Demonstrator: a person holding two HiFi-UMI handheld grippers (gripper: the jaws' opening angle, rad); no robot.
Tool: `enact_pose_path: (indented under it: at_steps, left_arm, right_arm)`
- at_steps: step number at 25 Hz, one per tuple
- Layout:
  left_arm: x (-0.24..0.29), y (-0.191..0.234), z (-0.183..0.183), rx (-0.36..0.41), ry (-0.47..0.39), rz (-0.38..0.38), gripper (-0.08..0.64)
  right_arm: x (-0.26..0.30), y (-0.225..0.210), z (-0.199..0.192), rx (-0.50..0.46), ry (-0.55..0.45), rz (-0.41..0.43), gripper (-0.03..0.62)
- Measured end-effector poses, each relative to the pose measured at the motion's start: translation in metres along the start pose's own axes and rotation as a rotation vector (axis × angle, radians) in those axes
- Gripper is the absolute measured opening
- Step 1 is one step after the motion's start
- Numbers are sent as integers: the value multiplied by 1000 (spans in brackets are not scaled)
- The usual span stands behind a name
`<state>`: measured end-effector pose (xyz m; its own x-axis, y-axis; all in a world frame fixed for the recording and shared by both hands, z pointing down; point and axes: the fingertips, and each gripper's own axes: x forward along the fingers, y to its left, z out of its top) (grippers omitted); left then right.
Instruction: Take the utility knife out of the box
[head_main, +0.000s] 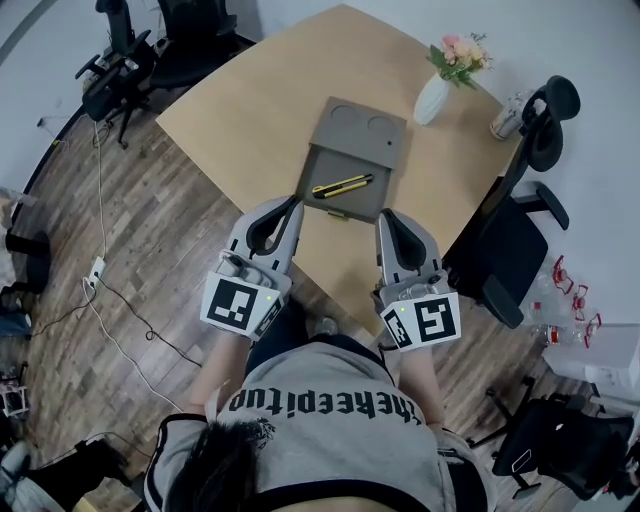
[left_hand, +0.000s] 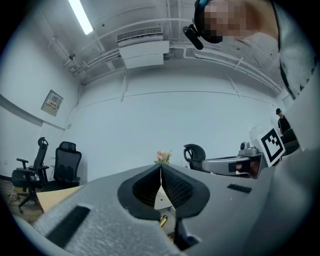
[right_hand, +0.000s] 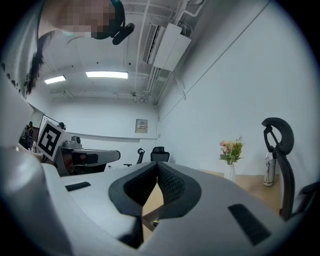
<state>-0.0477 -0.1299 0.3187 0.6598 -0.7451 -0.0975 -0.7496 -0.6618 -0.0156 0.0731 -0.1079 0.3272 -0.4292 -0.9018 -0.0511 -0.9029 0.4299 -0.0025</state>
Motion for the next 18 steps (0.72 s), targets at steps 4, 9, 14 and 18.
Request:
enact_pose_path:
  at_steps: [4,9,14,18]
  left_arm:
    - [17,20,-4,-15,5,-45,18]
    - [40,42,-8,-35,14,-107,18]
    - [58,60,-14,-53,20,-180,18]
    - [74,71,-18,-62,25,-244,18]
  right_arm:
    - [19,-5,-1,4,6,-48,6]
    - [42,-13,-1,8,12,-116,6]
    - [59,-16,-3,1,18,-191,6]
    - [70,-21,-5,-1,21,-253,6]
